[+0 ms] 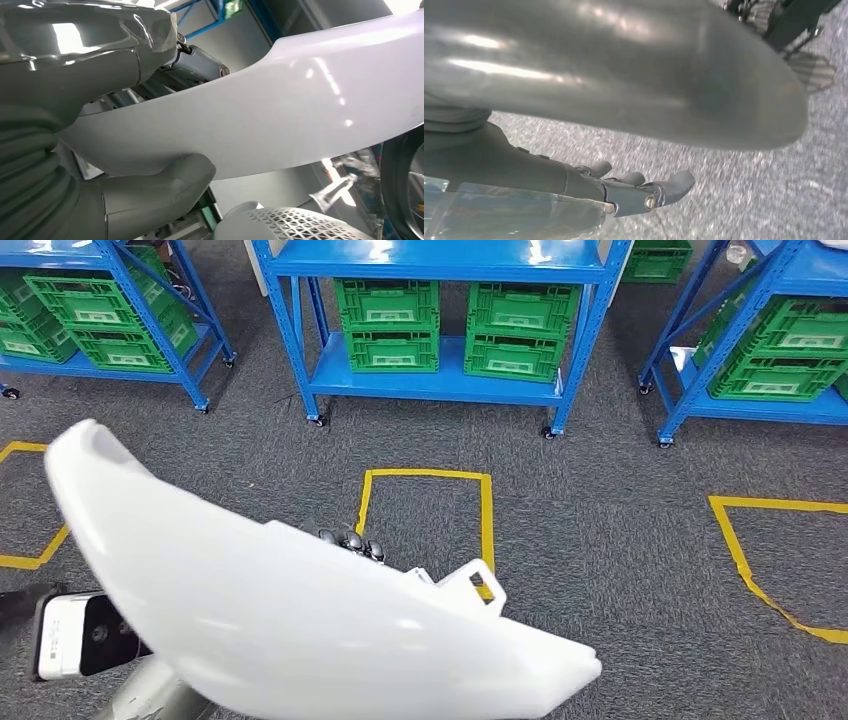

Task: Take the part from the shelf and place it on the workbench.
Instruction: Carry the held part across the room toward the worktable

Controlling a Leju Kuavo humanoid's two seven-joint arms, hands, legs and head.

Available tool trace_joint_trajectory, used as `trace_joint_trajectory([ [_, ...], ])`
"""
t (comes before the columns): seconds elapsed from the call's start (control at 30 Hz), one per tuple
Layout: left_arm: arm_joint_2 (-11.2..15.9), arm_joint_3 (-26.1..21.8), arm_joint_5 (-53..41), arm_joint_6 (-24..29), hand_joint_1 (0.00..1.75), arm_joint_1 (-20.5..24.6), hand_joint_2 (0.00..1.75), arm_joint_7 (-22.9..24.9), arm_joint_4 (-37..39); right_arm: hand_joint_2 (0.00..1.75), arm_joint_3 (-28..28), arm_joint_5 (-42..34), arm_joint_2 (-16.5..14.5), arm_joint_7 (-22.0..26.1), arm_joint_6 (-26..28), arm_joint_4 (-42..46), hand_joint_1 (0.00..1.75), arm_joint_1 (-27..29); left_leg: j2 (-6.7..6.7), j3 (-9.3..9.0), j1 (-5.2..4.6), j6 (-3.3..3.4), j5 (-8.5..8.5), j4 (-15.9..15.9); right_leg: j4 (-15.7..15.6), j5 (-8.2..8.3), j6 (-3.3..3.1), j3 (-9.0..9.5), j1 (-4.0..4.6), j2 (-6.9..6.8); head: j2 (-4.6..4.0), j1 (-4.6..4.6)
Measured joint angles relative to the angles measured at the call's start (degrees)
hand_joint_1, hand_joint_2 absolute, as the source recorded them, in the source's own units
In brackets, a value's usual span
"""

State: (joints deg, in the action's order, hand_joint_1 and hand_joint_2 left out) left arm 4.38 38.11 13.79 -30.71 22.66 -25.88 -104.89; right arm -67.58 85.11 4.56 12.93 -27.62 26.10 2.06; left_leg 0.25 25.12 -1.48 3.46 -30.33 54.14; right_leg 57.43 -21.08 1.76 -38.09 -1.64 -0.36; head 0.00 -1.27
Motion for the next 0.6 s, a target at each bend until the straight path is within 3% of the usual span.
trace_joint_trajectory([
  [0.03, -0.1, 0.0, 0.0, 0.0, 1.75, 0.0, 1.75, 0.0, 0.0, 0.00, 0.0, 0.0, 0.1, 0.0, 0.0, -0.2, 0.00, 0.0, 0.07, 0.63, 0.12, 0.38, 1.21, -0.6, 1.1, -1.47, -0.27, -0.57, 0.14, 0.09, 0.00, 0.05],
  [0.07, -0.1, 0.0, 0.0, 0.0, 1.75, -0.1, 1.75, 0.0, 0.0, 0.00, 0.0, 0.0, 0.2, 0.0, 0.0, -0.4, 0.00, 0.1, 0.12, 1.37, 0.29, 0.57, 2.39, -1.1, 3.4, -4.01, -0.75, -1.45, 0.20, 0.17, 0.00, 0.17],
  [0.13, -0.3, 0.0, 0.0, 0.0, 1.75, -0.4, 1.75, 0.1, 0.0, 0.00, -0.1, 0.1, 0.5, 0.4, 0.0, -0.5, 0.00, 0.1, 0.12, 3.41, 0.23, 0.67, 4.22, -1.0, 10.6, -9.17, -1.16, -3.10, 0.22, 0.29, 0.00, 0.37],
  [0.17, -0.3, 0.0, 0.0, -0.1, 1.75, -0.6, 1.75, 0.1, 0.0, 0.00, -0.1, 0.2, 0.6, 0.9, 0.0, -0.6, 0.00, 0.1, 0.15, 4.53, 0.23, 0.50, 5.06, -0.9, 14.0, -10.18, -0.77, -3.46, 0.14, 0.28, 0.00, 0.44],
  [0.23, -0.3, -0.1, 0.0, -0.1, 1.75, -0.8, 1.75, 0.2, 0.0, 0.00, 0.0, 0.2, 1.0, 2.8, 0.0, -0.9, 0.00, 0.1, 0.24, 7.10, 0.39, 0.15, 6.48, -0.1, 16.3, -8.48, 0.93, -1.96, -0.22, 0.26, 0.00, 0.50],
  [0.27, -0.3, -0.1, -0.1, -0.2, 1.75, -0.9, 1.75, 0.2, 0.0, 0.00, 0.0, 0.0, 1.3, 3.7, -0.1, -1.1, 0.00, 0.1, 0.31, 8.53, 0.53, -0.12, 7.03, 0.6, 14.6, -7.06, 1.80, 0.18, -0.49, 0.16, 0.00, 0.49],
  [0.3, -0.3, -0.2, -0.2, -0.3, 1.75, -0.9, 1.75, 0.3, 0.0, 0.00, -0.1, -0.3, 1.5, 4.4, -0.1, -1.4, 0.00, 0.0, 0.40, 9.93, 0.61, -0.43, 7.43, 1.6, 11.1, -6.83, 2.40, 3.08, -0.76, -0.14, 0.00, 0.52],
  [0.33, -0.3, -0.3, -0.3, -0.4, 1.75, -0.9, 1.75, 0.3, -0.1, 0.00, -0.1, -0.6, 1.8, 4.8, -0.1, -1.5, 0.00, -0.2, 0.53, 11.21, 0.63, -0.74, 7.68, 2.8, 6.8, -7.59, 2.46, 6.20, -0.71, -0.36, 0.00, 0.58],
  [0.4, -0.3, -0.5, -0.5, -0.5, 1.75, -1.0, 1.75, 0.4, -0.4, 0.00, -0.4, -1.0, 2.1, 5.4, -0.4, -1.8, 0.00, -0.5, 0.82, 12.82, 0.48, -1.27, 8.13, 4.5, 1.3, -10.07, 1.52, 9.46, -0.42, -0.67, 0.00, 0.55],
  [0.47, -0.2, -0.6, -0.6, -0.6, 1.75, -1.2, 1.75, 0.5, -0.5, 0.00, -1.0, -1.0, 2.2, 5.8, -1.1, -1.9, 0.00, -0.3, 1.08, 13.39, 0.63, -1.68, 8.74, 4.9, 0.9, -10.02, 0.22, 9.03, -0.25, -0.55, 0.00, 0.44],
  [0.5, -0.2, -0.6, -0.6, -0.6, 1.75, -1.3, 1.75, 0.5, -0.5, 0.00, -1.3, -1.0, 2.2, 6.0, -1.4, -1.9, 0.00, -0.1, 1.00, 13.64, 0.83, -1.97, 8.13, 5.3, 0.9, -9.50, -0.33, 8.56, -0.28, -0.52, 0.00, 0.37],
  [0.53, -0.1, -0.6, -0.6, -0.6, 1.75, -1.3, 1.75, 0.5, -0.5, 0.00, -1.6, -1.0, 2.2, 6.2, -1.8, -1.9, 0.00, 0.1, 0.81, 14.01, 1.01, -2.36, 6.44, 6.3, 1.0, -8.87, -0.81, 7.99, -0.36, -0.51, 0.00, 0.39],
  [0.6, 0.0, -0.6, -0.7, -0.5, 1.75, -1.3, 1.75, 0.6, -0.6, 0.00, -2.2, -1.0, 2.2, 6.3, -2.5, -1.6, 0.00, 0.2, 0.40, 15.14, 1.32, -3.13, 0.43, 11.3, 1.0, -7.38, -1.35, 6.57, -0.41, -0.38, 0.00, 0.31],
])
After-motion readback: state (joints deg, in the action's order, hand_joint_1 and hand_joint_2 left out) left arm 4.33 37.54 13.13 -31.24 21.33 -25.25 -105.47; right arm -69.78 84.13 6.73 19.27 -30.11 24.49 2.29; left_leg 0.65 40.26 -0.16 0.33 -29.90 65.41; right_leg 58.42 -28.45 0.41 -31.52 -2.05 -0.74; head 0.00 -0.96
